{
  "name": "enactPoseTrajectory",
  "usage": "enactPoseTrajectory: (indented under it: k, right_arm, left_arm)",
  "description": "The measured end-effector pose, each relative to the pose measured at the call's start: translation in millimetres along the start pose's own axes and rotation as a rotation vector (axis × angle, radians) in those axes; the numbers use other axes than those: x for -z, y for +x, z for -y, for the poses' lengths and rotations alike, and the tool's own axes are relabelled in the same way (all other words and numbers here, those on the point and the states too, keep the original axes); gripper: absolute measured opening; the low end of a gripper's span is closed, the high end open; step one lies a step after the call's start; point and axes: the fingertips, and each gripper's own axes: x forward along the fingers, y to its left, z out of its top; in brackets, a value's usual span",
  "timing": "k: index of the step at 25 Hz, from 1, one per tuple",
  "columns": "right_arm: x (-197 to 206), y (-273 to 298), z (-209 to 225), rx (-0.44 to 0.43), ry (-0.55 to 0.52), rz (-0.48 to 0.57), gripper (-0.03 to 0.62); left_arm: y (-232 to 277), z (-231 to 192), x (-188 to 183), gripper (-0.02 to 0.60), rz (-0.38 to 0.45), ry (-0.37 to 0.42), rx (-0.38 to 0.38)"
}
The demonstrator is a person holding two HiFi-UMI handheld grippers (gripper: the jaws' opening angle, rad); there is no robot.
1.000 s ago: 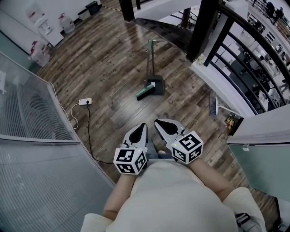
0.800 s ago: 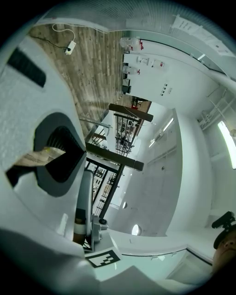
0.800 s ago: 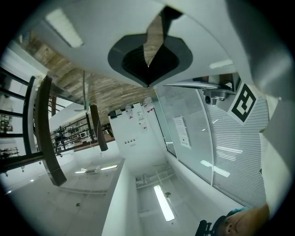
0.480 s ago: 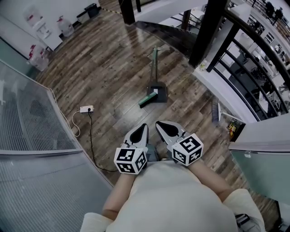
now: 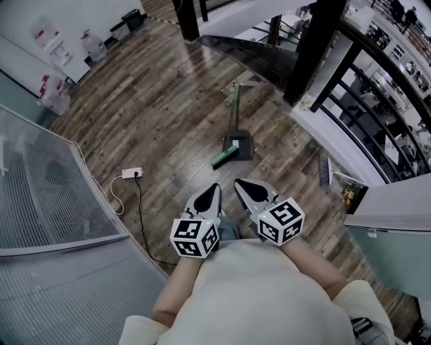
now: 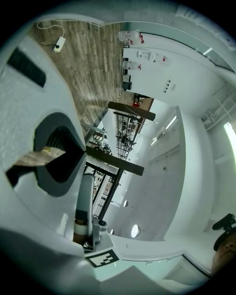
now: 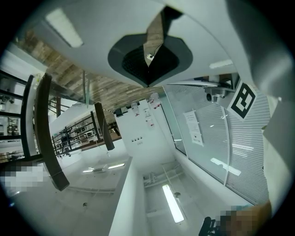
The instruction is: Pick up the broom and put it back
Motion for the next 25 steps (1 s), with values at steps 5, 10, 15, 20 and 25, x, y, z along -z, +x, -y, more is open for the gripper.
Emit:
enactPoseTrajectory:
  k: [5, 10, 15, 20, 25]
  right_arm:
    - [-11.6, 24.0, 8.3, 0.026, 0.008, 0.0, 0.006]
    - [-24.4, 47.5, 19.6, 0.063, 0.028, 0.007, 0.006]
    - [-37.9, 71.2, 28.2, 0.097, 0.037, 0.021, 0.006]
    - [-47.4, 102.0, 38.8, 0.12, 0.045, 0.029, 0.006]
    - [-55.9, 127.2, 43.6, 0.124, 0.053, 0.043, 0.006]
  left_arm:
    - [14.2, -19.7, -15.8, 0.006, -0.014, 0.002, 0.024]
    - [29.0, -41.5, -32.4, 0.006, -0.026, 0.009, 0.052]
    - [42.9, -60.5, -49.6, 0.005, -0.038, 0.023, 0.086]
    - [58.0, -86.1, -64.3, 0.006, -0.046, 0.034, 0.108]
    - [66.7, -108.3, -75.7, 0.006, -0.05, 0.04, 0.119]
